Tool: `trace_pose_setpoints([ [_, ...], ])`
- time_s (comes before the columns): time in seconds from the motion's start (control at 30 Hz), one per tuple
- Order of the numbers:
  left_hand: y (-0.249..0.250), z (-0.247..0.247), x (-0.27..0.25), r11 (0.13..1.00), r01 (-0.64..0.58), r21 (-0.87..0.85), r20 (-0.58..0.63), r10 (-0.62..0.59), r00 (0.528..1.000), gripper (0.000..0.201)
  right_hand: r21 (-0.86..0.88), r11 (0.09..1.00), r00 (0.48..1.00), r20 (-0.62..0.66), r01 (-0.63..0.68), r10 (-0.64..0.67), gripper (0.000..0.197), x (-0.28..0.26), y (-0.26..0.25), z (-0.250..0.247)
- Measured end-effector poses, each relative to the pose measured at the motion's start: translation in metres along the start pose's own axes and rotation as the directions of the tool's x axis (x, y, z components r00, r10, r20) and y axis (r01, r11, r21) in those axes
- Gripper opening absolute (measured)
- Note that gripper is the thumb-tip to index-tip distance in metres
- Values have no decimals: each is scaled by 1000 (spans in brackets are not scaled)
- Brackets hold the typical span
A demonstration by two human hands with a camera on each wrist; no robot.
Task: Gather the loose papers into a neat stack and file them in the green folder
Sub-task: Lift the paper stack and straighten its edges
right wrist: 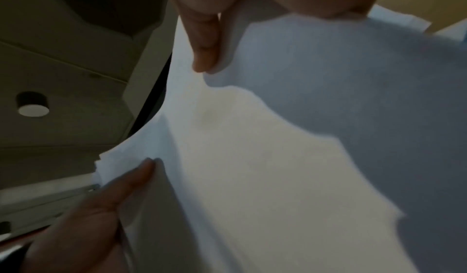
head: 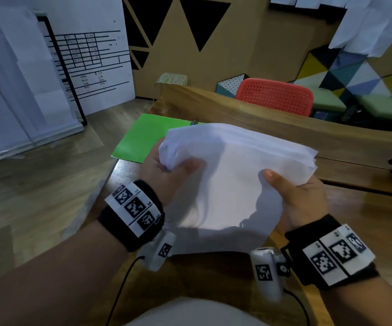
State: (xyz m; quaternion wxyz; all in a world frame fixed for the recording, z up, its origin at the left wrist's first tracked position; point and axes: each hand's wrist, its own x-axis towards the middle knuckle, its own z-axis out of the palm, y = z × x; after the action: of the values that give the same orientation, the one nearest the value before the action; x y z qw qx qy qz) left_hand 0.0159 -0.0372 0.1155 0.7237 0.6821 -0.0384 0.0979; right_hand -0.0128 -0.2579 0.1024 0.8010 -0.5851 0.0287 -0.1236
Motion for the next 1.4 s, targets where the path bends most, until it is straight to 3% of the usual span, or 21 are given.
trace_pose_setpoints([
  [0.07, -3, -1, 1, 999, 31, -28, -79, -33, 996, 47, 42, 999, 999, 48, 7, -9, 62, -4, -6, 3],
  [0.17, 8, -7, 4, 993, -86, -85, -46, 83, 996, 53, 34, 988, 984, 98, 147, -150, 53, -6, -18, 6],
  [0.27, 16, -11, 7, 968, -245, -55, 79, 248, 965, 51, -69, 911, 913, 84, 406, -400, 42, -4, -31, 13],
  [0.33, 17, -10, 8, 956, -293, -10, 102, 292, 951, 42, -186, 849, 869, 121, 495, -480, 27, -1, -33, 13],
  [0.4, 19, -8, 10, 961, -274, -40, 58, 276, 959, 22, -249, 832, 869, 117, 495, -482, 10, 2, -33, 12],
  [0.43, 18, -8, 11, 963, -257, -79, 45, 261, 964, 15, -254, 838, 875, 94, 483, -476, 13, 4, -31, 11],
  [0.53, 15, -8, 12, 958, -239, -158, 64, 251, 966, 20, -238, 874, 902, 17, 423, -432, 9, 6, -28, 9],
  [0.57, 15, -10, 13, 956, -238, -173, 80, 254, 964, 19, -221, 880, 904, 24, 421, -427, 12, 6, -27, 6],
  [0.63, 12, -15, 13, 952, -238, -192, 125, 265, 956, 22, -123, 908, 914, 125, 401, -387, 41, 8, -22, -2],
  [0.7, 3, -20, 16, 963, -188, -194, 181, 224, 958, 55, -10, 963, 936, 241, 268, -258, 82, 9, -17, -8],
  [0.77, -9, -21, 16, 987, -58, -146, 208, 88, 974, 79, -21, 994, 948, 303, 107, -96, 100, 8, -7, -9],
  [0.8, -15, -19, 15, 995, 11, -102, 200, 9, 980, 78, -74, 996, 955, 296, 48, -24, 99, 7, -1, -9],
  [0.87, -21, -13, 10, 991, 130, -3, 111, -129, 985, 51, -148, 989, 986, 163, -17, 41, 89, 6, 12, -8],
  [0.93, -24, -10, 9, 983, 177, 45, 42, -179, 983, 29, -153, 987, 998, 15, -51, 54, 87, 3, 15, -4],
  [1.0, -19, -9, 7, 989, 149, -11, 36, -148, 988, 22, -122, 992, 999, -22, -40, 37, 85, 0, 13, -1],
  [1.07, -15, -8, 5, 986, 104, -131, 46, -99, 994, 32, -94, 996, 1000, 3, -1, 2, 82, -5, 7, 2],
  [1.2, -10, -10, 4, 987, -74, -142, 59, 83, 995, 52, -75, 989, 992, -7, 127, -128, 97, -9, 1, 7],
  [1.3, -2, -10, 9, 972, -168, -164, 93, 185, 978, 50, -77, 952, 955, -19, 295, -297, 61, -8, -7, 7],
  [1.4, 1, -10, 12, 972, -203, -116, 106, 216, 971, 33, -267, 875, 910, 20, 404, -414, 31, -10, -15, 6],
])
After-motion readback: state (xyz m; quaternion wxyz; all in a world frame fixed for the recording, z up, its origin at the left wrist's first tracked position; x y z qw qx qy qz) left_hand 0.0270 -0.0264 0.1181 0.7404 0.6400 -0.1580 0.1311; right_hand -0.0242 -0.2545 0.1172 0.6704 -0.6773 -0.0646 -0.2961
